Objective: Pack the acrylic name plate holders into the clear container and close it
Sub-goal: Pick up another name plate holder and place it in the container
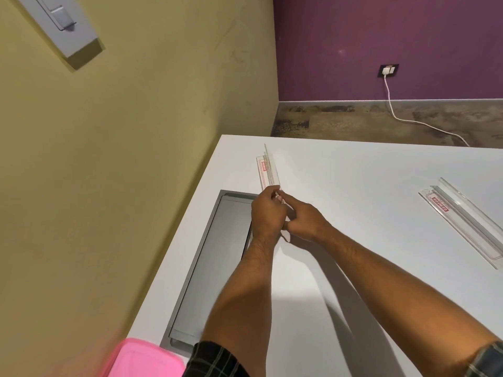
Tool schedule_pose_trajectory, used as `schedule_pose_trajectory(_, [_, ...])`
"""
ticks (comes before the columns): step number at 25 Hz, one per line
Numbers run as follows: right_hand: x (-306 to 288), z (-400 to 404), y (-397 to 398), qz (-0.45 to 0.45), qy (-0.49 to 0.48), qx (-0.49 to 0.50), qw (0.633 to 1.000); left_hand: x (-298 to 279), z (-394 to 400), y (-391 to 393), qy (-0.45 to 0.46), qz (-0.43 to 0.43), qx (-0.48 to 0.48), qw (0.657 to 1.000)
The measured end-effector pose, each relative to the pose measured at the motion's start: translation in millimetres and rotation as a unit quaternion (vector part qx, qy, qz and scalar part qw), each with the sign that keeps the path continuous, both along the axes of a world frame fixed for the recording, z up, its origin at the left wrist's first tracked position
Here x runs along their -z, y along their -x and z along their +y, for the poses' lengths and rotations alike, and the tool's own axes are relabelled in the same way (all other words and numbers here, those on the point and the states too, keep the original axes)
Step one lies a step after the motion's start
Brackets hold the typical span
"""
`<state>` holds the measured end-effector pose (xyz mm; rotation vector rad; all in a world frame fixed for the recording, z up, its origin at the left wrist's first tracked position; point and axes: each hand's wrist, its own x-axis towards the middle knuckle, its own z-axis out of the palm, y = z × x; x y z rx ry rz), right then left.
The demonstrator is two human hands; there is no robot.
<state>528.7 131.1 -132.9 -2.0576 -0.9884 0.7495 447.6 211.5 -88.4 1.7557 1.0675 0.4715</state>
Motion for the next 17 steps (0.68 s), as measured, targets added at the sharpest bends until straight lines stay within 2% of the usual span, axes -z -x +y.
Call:
schedule_pose_trajectory(4, [-17.8,-23.3,13.8,0.009,-0.035,0.01,0.999,-13.2,-21.0,7.0,0.022,-0.042,-0.048,0.998])
schedule_pose_trajectory(8, [-43.3,-60.6,28.5,-0.028,-0.041,0.001,0.999,-35.0,-45.7,22.5,0.036,-0.062,-0.068,0.995])
schedule_pose_trajectory(13, [-79.1,-113.0,52.7,-0.088,-0.029,-0.043,0.995,-65.2,-83.3,48.4,0.023,-0.039,-0.104,0.994])
schedule_pose_trajectory(17, [-107.6,-155.0,71.6,-0.131,-0.021,-0.07,0.989,-99.5,-113.6,73.3,0.07,-0.026,-0.129,0.989])
